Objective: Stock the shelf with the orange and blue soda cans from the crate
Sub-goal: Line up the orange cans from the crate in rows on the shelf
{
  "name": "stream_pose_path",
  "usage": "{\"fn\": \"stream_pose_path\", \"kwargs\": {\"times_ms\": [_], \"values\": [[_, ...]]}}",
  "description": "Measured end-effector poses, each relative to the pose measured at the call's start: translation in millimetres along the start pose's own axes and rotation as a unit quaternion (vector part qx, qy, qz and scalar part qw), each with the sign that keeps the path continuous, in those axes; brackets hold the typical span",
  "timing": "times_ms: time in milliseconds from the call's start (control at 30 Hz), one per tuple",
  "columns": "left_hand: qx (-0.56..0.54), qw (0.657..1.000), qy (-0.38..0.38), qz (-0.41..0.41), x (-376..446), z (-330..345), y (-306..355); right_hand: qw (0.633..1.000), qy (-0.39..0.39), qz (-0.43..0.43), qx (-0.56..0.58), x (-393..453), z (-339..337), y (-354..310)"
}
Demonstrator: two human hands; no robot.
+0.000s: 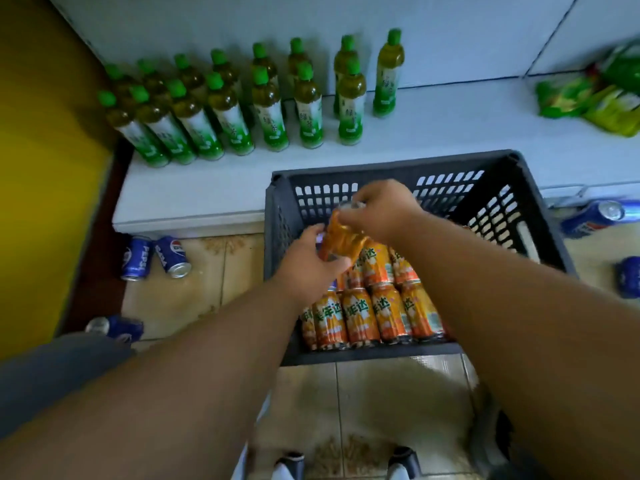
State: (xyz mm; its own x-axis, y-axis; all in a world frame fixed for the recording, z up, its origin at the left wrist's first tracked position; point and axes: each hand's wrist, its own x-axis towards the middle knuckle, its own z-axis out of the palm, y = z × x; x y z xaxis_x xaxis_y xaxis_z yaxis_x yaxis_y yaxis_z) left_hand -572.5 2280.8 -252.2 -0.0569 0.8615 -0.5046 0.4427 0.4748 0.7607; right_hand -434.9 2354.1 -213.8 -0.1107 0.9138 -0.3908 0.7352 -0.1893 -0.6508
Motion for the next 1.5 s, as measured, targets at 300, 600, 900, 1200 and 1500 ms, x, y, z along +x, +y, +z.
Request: {"fn": "stream_pose_path", "kwargs": {"times_ms": [300, 600, 900, 1200, 1500], "values": [[-0.348, 0.932, 0.046, 0.095, -108, -74, 70, 0.981, 0.060, -0.104, 0.155, -115, -53, -135], [-0.502, 0.863, -0.028, 0.058, -168, -106, 104, 0.931, -0.075, -0.204, 0.293, -160, -74, -167], [-0.642, 0.760, 0.082, 0.057, -145, -115, 121, 0.941, 0.011, -0.240, 0.238, -134, -66, -207], [-0.744, 0.661, 0.075, 0.058, -71, -242, 117, 0.924, -0.082, -0.295, 0.228, -43, -4, -295], [-0.778, 0.608, 0.052, 0.151, -29, -307, 132, 0.920, 0.052, -0.304, 0.242, -1, 14, -362]]}}
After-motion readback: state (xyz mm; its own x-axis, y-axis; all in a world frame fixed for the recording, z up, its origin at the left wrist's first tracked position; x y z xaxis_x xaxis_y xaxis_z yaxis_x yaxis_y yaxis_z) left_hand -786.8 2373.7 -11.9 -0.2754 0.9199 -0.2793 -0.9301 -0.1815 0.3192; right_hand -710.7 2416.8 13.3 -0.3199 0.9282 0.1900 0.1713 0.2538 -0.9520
